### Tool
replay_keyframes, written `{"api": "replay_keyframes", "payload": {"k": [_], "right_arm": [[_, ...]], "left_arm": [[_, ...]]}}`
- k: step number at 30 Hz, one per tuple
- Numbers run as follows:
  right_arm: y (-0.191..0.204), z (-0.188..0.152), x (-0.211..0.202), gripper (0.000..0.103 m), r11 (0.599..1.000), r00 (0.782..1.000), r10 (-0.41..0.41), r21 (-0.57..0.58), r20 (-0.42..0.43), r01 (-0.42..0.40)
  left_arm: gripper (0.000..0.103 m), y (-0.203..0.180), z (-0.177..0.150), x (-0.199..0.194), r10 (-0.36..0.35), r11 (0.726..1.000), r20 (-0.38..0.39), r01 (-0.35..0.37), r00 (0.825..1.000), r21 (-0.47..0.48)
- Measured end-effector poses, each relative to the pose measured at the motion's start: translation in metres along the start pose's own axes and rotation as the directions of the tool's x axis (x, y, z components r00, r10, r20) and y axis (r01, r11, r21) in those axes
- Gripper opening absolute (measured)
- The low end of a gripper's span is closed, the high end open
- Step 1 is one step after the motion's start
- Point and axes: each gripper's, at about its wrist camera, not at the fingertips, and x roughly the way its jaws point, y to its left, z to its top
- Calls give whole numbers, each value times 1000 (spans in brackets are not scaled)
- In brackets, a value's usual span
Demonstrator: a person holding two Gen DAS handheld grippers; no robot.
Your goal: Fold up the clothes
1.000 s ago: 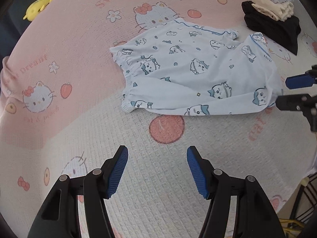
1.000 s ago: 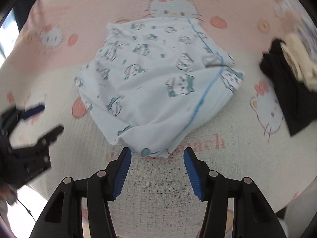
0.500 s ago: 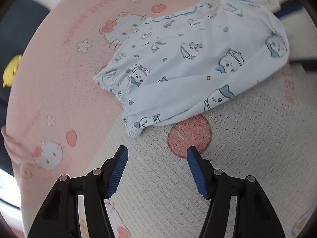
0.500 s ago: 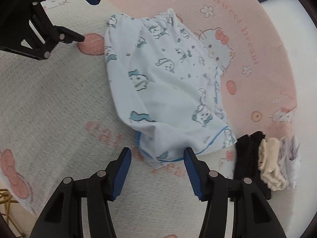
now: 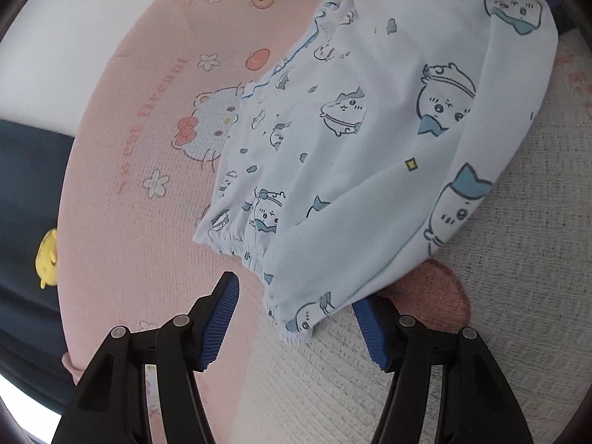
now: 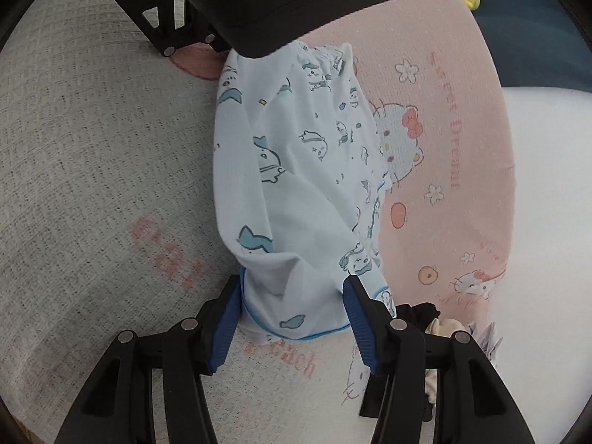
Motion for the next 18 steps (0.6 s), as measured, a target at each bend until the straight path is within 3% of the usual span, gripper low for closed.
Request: {"api": "replay_keyframes", "payload": {"k": [6, 8, 10, 12, 13, 18], "right_arm": [[-5, -2, 9, 53, 1000, 999, -4, 15, -32, 5], [-7, -4, 9, 39, 1000, 999, -4, 24, -48, 5], [-8, -6, 9, 14, 999, 998, -3, 32, -63, 5], [-9, -7, 9, 7, 999, 997, -3, 40, -78, 6], [-10, -8, 9, 6, 999, 996, -2, 45, -85, 6], [-37, -23, 8, 5, 985, 991, -28, 164, -130, 49]], "left_arm": [[56, 1, 2, 5, -23, 999, -30, 22, 999, -36], [41, -3, 3, 5, -48, 998, -55, 46, 997, -42], [14, -17, 4, 8, -23, 999, -105, 26, 994, 29], [7, -30, 5, 10, 24, 996, -138, -11, 990, 93], [6, -33, 6, 10, 36, 995, -149, -22, 988, 94], [6, -19, 6, 0, -40, 998, -209, 27, 977, -65]]}}
